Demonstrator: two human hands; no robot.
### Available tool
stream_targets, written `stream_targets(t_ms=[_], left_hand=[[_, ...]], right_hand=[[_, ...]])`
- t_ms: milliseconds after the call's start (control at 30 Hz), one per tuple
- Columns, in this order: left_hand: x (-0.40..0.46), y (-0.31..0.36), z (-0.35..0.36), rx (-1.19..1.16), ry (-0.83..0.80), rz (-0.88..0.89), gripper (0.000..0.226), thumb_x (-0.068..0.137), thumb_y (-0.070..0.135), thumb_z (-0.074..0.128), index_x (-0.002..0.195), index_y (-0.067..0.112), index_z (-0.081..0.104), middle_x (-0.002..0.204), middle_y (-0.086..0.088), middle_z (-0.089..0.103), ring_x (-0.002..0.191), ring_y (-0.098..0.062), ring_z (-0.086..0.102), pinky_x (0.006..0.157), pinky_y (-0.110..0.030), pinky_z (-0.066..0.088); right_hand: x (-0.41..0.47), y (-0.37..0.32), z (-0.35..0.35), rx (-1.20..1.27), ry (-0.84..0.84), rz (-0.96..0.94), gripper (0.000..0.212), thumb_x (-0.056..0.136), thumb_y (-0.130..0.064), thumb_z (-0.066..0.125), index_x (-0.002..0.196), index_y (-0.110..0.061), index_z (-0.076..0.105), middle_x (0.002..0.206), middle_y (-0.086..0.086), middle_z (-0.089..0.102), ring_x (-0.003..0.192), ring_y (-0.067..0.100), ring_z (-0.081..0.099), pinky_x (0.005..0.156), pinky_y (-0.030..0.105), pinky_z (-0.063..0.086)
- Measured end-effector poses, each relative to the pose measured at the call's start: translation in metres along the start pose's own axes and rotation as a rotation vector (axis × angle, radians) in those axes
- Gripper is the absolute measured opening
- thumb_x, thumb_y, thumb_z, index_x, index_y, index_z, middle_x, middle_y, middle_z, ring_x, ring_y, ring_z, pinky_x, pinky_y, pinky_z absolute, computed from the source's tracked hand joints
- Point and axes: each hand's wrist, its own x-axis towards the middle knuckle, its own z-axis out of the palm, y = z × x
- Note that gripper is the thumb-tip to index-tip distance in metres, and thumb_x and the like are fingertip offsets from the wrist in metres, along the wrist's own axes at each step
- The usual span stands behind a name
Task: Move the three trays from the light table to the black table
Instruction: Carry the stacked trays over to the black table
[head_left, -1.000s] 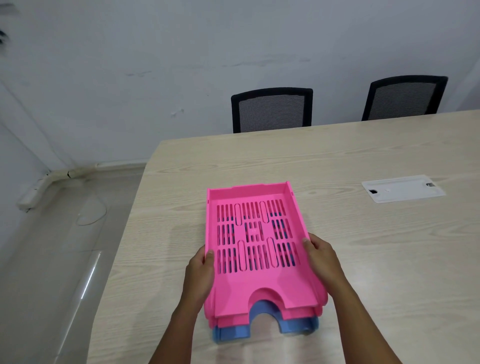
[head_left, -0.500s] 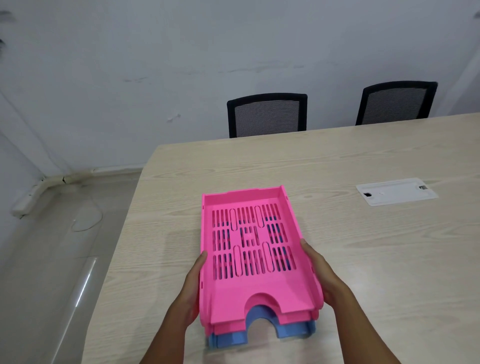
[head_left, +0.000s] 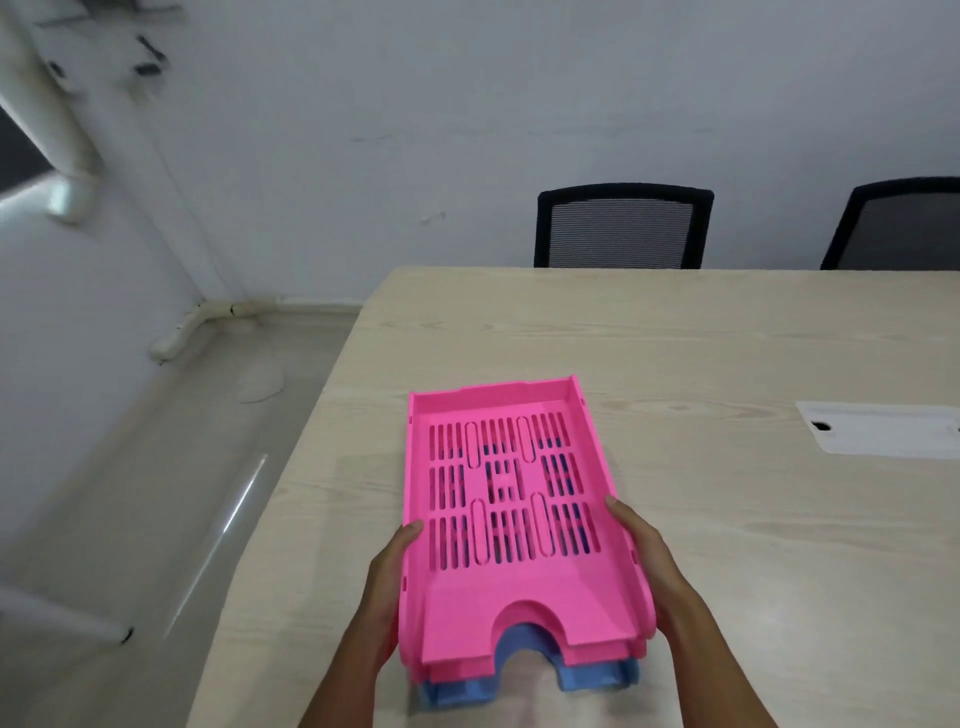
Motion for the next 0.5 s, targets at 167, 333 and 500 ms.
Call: stream_targets(t_ms=[167,333,500], left_hand=[[-0.037,-0.017,-0.034,-0.119,0.163,0.059,0.078,0.068,0.061,0.074,0.127,0.01,0.063,0.124,-0.031,0.065,0.113,-0.056,0.06,0.099,-0.071,0.044],[-0.087,-0.028,-0.077,-0.29,0.328,0.165,0.07,0.074,0.051,0.071,0.127,0.007,0.063,0.121,-0.028,0.067,0.1,-0.044,0.066,0.095,-0.062,0.05],[-0.136,-0.039,-0.134,-0.425,0.448,0.26,0.046,0.093,0.038,0.055,0.121,0.004,0.066,0.112,-0.028,0.07,0.09,-0.04,0.07,0.082,-0.051,0.056]], right_hand=[[0.018,-0.001,0.037,-0.126,-0.153,0.046,0.057,0.08,-0.053,0.067,0.118,-0.01,0.071,0.105,0.015,0.077,0.087,0.032,0.073,0.109,0.058,0.041],[0.027,0.009,0.102,-0.212,-0.342,0.12,0.055,0.089,-0.047,0.06,0.124,-0.004,0.065,0.103,0.015,0.076,0.084,0.03,0.073,0.09,0.047,0.054],[0.03,0.038,0.181,-0.291,-0.516,0.191,0.054,0.091,-0.042,0.059,0.127,-0.002,0.062,0.107,0.019,0.073,0.085,0.034,0.071,0.08,0.043,0.057]])
